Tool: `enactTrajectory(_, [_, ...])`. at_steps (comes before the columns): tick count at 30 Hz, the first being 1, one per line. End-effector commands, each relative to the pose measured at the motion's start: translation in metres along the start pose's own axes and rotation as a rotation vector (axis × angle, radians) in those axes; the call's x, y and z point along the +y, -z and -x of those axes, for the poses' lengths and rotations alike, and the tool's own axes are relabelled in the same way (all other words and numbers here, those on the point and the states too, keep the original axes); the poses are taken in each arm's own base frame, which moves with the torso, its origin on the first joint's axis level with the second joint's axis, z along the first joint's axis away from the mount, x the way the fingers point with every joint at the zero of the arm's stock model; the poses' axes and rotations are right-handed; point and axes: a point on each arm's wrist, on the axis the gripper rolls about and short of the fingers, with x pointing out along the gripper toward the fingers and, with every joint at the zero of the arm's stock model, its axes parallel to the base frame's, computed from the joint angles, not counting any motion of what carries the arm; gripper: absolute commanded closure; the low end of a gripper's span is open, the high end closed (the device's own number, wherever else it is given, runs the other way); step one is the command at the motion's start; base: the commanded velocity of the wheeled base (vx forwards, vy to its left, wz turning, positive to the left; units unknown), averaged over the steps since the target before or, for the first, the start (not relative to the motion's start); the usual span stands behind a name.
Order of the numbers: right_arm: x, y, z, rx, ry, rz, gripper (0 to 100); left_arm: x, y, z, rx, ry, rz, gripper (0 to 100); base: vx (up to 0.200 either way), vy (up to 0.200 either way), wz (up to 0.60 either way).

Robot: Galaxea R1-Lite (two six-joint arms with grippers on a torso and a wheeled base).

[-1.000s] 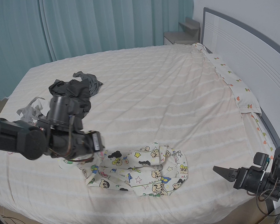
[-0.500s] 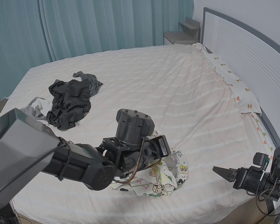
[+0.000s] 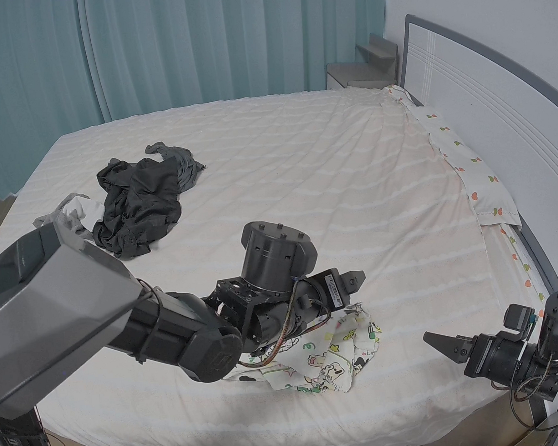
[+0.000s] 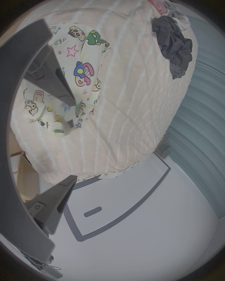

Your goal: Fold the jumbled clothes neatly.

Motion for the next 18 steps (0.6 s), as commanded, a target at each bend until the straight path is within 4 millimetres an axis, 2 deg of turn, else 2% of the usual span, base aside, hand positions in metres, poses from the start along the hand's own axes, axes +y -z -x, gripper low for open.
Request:
enactTrajectory(1, [-0.003,0.004,0.002,0.020,0.013,0.002,0,0.000,-0.008,-0.001,-0.053,0.001,0.009,0,0.000,0.000,0.00])
enactTrajectory(3, [-0.003,0.004,0.002,0.023,0.012,0.002,0,0.004,-0.018,0.006,-0.096,-0.026,0.019,0,0.000,0.000,0.00])
enactTrajectory(5, [-0.002,0.004,0.001,0.023,0.004,0.002,0,0.010,-0.034,0.027,-0.135,-0.041,0.040,0,0.000,0.000,0.00])
enactTrajectory(8, [0.004,0.001,-0.002,0.038,-0.064,0.002,0,0.034,-0.045,0.066,-0.127,-0.053,0.104,0,0.000,0.000,0.00])
enactTrajectory(9, [0.005,0.000,-0.003,0.038,-0.069,0.004,0,0.036,-0.045,0.068,-0.125,-0.055,0.107,0,0.000,0.000,0.00])
enactTrajectory(10, [0.012,-0.005,-0.010,0.072,-0.150,0.003,0,0.056,-0.046,0.097,-0.097,-0.056,0.175,0,0.000,0.000,0.00])
enactTrajectory(13, [0.018,-0.007,-0.032,0.147,-0.220,0.003,0,0.094,-0.032,0.138,-0.022,-0.079,0.293,0,0.000,0.000,0.00])
enactTrajectory(14, [0.019,-0.007,-0.035,0.154,-0.221,0.002,0,0.098,-0.029,0.141,-0.011,-0.082,0.302,0,0.000,0.000,0.00])
enactTrajectory(16, [0.019,0.001,-0.067,0.207,-0.194,0.003,0,0.140,0.000,0.170,0.087,-0.123,0.395,0,0.000,0.000,0.00])
enactTrajectory(18, [0.018,0.006,-0.085,0.232,-0.178,0.002,0,0.159,0.014,0.182,0.106,-0.111,0.443,0,0.000,0.000,0.00])
